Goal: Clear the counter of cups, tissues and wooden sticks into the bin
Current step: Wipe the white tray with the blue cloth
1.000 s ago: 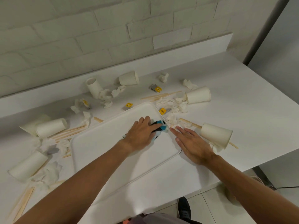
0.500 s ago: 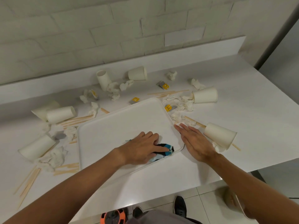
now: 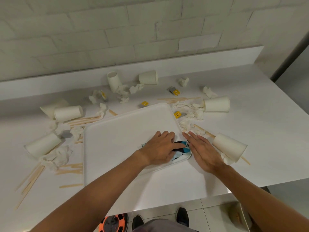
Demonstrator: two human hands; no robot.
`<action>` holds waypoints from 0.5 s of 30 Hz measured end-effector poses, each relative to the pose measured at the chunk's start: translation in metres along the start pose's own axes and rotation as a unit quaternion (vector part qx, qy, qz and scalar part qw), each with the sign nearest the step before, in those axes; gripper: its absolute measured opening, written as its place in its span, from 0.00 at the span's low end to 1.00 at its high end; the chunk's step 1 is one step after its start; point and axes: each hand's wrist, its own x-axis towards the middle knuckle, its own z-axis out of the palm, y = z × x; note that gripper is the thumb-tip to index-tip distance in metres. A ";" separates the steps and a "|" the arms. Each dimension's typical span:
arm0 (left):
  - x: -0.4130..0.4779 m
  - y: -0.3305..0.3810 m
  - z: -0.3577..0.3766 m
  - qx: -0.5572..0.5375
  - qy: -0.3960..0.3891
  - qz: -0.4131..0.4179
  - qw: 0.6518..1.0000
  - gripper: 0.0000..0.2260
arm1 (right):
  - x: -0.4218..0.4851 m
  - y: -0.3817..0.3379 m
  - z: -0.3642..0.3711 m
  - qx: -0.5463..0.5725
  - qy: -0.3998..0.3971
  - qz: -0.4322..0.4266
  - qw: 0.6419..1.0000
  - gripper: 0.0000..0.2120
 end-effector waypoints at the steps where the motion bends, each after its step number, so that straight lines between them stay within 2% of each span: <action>1: 0.002 -0.005 0.000 0.002 0.004 -0.017 1.000 0.21 | 0.001 0.000 0.000 0.001 -0.003 0.002 1.000 0.24; 8: 0.027 -0.056 -0.009 -0.004 0.031 -0.172 0.985 0.19 | -0.002 0.001 0.000 -0.001 -0.001 -0.003 1.000 0.26; 15: 0.053 -0.076 -0.010 0.013 0.037 -0.312 0.949 0.19 | -0.001 0.001 -0.001 0.002 -0.014 -0.001 1.000 0.26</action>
